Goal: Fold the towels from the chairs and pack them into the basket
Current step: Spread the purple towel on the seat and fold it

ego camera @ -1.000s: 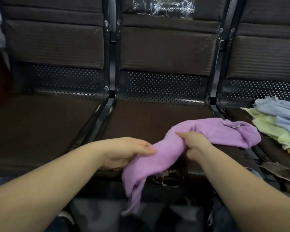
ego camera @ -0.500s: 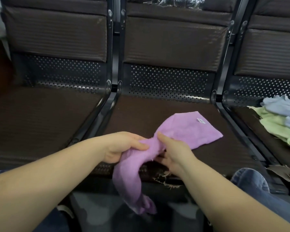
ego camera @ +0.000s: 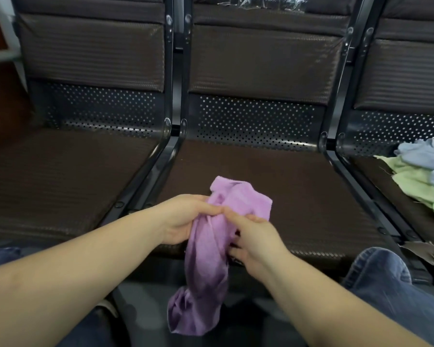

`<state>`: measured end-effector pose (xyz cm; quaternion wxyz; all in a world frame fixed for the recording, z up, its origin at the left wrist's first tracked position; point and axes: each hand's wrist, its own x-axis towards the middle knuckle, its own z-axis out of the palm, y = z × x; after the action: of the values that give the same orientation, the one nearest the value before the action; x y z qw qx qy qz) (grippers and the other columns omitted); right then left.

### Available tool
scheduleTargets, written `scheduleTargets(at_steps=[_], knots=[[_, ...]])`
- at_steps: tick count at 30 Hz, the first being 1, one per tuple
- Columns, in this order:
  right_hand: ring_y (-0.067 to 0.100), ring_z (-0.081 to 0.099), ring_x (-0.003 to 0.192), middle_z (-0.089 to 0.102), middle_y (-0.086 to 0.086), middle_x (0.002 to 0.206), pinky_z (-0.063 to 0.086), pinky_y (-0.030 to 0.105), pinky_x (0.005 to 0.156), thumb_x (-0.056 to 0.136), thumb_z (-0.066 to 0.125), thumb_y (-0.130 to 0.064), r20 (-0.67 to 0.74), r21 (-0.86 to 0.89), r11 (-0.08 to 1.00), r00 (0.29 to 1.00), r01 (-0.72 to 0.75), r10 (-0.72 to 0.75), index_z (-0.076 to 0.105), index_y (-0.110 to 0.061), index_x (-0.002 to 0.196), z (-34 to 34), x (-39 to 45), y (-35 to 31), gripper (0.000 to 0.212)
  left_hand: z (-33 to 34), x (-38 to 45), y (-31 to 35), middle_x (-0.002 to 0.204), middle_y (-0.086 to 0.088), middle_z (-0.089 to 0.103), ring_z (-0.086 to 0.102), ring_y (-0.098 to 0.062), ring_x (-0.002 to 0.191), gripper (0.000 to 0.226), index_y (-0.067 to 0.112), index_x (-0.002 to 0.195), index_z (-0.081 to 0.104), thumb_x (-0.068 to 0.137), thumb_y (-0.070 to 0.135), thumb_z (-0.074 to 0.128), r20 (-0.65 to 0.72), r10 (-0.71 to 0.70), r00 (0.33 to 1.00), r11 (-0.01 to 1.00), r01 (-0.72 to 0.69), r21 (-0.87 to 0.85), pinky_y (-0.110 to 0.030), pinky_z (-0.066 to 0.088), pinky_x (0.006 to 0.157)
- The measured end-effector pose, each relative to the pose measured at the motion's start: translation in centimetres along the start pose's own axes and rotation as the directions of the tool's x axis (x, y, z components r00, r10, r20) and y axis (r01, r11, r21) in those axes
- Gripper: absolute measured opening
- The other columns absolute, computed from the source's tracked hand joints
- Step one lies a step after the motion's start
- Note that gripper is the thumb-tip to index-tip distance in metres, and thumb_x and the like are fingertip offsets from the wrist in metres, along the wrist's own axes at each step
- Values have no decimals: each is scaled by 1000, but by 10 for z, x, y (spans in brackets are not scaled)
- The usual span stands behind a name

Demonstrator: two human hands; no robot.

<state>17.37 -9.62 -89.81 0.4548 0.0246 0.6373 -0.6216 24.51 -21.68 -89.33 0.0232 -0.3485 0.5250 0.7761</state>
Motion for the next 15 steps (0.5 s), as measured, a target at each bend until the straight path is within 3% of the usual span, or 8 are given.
scheduleTargets(at_steps=[2,5,7,9,11,13,15], knots=[[29,62,82,62,13,89,52,40,67,86,68,-21,-88,82,996,995,-33,40,54,-14,85,-8,6,-16,15,3,-8,2,107,-18,69,67,-28,99,30,-1,111,64,82,3,60,113,-40,993,998,34,55,-38,52,91],[33,59,98,61,15,100,48,44,92,92,61,-23,-30,-55,995,996,-83,81,53,-8,90,-13,7,-22,17,3,-8,0,114,-23,66,63,-33,107,50,-1,119,62,71,13,67,111,-66,992,998,63,31,-43,47,100],[33,61,102,63,14,106,48,48,95,87,67,-20,15,-133,991,1000,-23,25,55,-11,109,-13,6,-14,27,1,-6,-1,113,-21,67,63,-34,108,47,6,114,68,70,21,68,54,-84,995,996,86,-37,-45,45,102],[30,63,100,66,13,107,51,48,93,80,74,-16,106,-244,968,994,54,-29,57,-13,114,-13,0,-4,38,-3,-3,-1,111,-16,69,65,-29,101,38,12,109,71,74,27,67,7,-94,996,991,94,-93,-41,49,95],[26,64,101,67,9,109,52,46,92,75,78,-16,222,-356,923,973,147,-69,60,-14,114,-12,-8,3,42,-8,-3,0,106,-16,69,64,-28,96,47,10,112,69,72,33,69,-25,-132,991,982,128,-137,-39,52,86],[25,60,107,64,6,115,50,46,95,69,82,-23,220,-459,873,973,164,-67,55,-17,123,-14,-12,4,61,-9,-4,1,103,-16,69,64,-28,95,50,6,106,71,66,35,72,-16,-146,989,979,142,-143,-38,53,81],[22,59,109,64,3,115,48,45,96,67,83,-25,230,-464,867,970,181,-80,55,-18,125,-18,-11,5,65,-8,-6,2,102,-15,71,65,-27,95,44,4,100,71,63,27,73,-31,-126,991,981,120,-152,-37,53,81]])
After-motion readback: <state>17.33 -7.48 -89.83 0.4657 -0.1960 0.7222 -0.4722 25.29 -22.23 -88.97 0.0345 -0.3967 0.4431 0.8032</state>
